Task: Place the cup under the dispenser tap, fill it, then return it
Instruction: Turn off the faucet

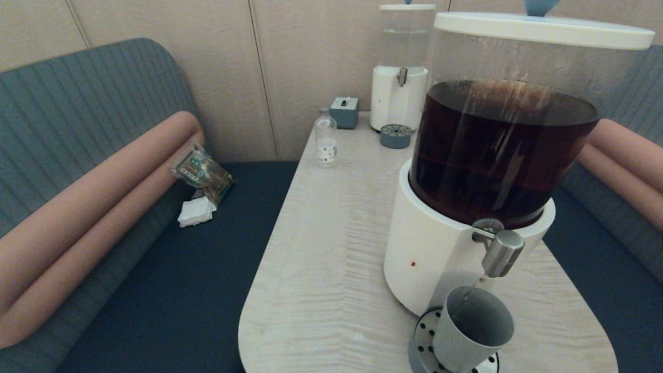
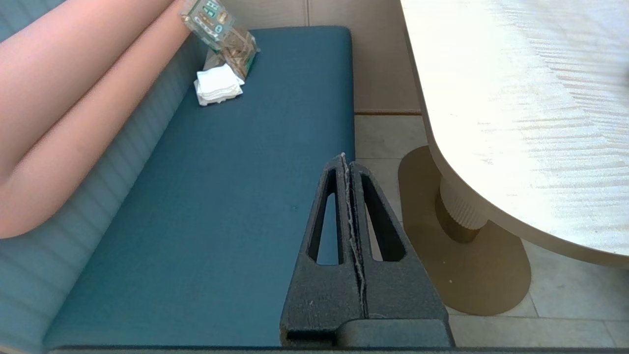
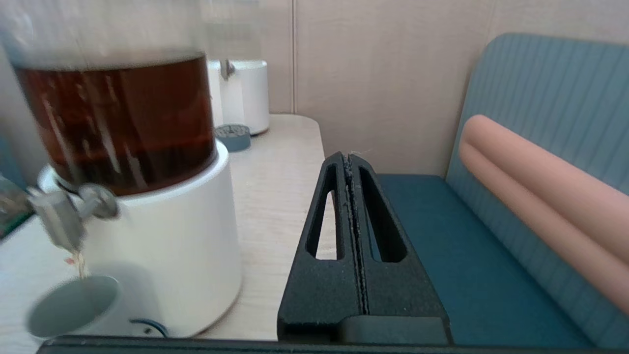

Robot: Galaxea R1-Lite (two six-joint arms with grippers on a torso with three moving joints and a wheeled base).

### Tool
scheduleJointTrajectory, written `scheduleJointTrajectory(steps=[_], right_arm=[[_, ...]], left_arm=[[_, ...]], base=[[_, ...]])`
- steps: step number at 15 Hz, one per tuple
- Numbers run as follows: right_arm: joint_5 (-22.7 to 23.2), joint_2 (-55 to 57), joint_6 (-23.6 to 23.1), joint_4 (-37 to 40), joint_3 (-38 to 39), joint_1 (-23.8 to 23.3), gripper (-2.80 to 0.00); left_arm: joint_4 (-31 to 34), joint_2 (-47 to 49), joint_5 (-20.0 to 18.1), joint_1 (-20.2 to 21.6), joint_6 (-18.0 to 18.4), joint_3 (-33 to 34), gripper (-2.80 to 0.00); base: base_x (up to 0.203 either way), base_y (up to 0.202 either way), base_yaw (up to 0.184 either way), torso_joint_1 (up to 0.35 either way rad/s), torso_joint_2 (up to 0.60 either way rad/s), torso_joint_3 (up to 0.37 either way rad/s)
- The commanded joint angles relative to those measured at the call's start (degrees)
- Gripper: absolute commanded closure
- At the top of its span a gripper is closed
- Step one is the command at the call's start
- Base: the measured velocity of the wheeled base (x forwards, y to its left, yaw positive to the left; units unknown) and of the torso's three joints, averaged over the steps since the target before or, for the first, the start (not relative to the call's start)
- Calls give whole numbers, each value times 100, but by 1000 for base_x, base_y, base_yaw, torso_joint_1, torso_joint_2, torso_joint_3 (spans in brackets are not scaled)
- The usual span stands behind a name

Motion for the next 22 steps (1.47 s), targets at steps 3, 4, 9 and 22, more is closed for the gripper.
scheduleJointTrajectory(steps=[3, 4, 9, 22], right_arm=[[8, -499, -305, -508, 902, 69, 0], [-26, -605, -477, -726, 1268, 92, 0], [88, -1156, -949, -1427, 2870, 119, 0], [943, -1174, -792, 81, 3223, 121, 0]], left_arm=[[-2, 9, 0, 3, 0, 7, 0], [-2, 9, 0, 3, 0, -1, 0], [-2, 9, 0, 3, 0, -1, 0], [-2, 9, -2, 3, 0, -1, 0]], base=[[0, 0, 0, 0, 0, 0], [0, 0, 0, 0, 0, 0], [0, 0, 0, 0, 0, 0], [0, 0, 0, 0, 0, 0]])
